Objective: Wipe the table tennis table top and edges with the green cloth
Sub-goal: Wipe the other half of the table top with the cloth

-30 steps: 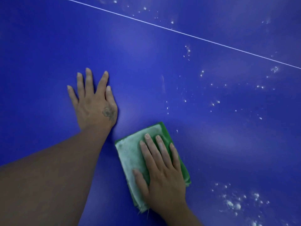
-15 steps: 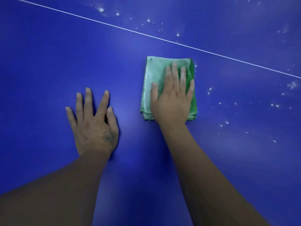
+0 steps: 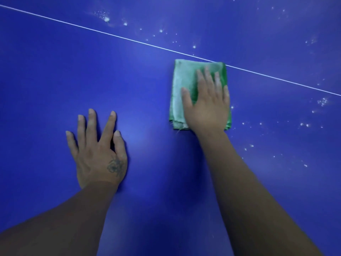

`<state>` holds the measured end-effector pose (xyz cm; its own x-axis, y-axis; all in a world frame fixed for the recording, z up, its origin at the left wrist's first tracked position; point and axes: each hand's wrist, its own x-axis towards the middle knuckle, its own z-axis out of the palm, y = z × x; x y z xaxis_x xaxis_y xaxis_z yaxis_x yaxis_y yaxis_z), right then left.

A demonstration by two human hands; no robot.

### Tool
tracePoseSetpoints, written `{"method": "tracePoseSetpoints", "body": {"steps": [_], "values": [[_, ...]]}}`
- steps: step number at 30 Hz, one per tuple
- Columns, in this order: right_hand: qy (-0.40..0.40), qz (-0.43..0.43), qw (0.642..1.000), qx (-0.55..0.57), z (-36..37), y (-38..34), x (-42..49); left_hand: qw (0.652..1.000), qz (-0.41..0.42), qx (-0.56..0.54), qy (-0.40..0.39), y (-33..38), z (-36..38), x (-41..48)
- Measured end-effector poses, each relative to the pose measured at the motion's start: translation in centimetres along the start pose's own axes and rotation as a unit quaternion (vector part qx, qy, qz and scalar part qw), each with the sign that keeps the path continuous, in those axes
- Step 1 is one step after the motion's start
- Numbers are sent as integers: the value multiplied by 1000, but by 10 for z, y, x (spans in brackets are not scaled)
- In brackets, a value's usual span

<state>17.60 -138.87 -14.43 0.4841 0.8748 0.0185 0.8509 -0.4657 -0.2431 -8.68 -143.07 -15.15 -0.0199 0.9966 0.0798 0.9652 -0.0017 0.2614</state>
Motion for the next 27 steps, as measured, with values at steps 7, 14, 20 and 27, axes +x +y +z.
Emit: {"method": "tracePoseSetpoints", "body": {"steps": [7, 14, 20, 27], "values": [[19, 62, 996, -62, -5, 13, -21, 1000, 6, 8, 11, 0, 0, 0], [-21, -50, 998, -34, 17, -78, -6, 999, 17, 2, 43, 0, 2, -1], [-17, -82, 996, -11, 12, -48, 18, 999, 15, 8, 39, -2, 4, -1], [13, 86, 996, -19, -19, 58, 8, 999, 14, 8, 37, 1, 3, -3]]}}
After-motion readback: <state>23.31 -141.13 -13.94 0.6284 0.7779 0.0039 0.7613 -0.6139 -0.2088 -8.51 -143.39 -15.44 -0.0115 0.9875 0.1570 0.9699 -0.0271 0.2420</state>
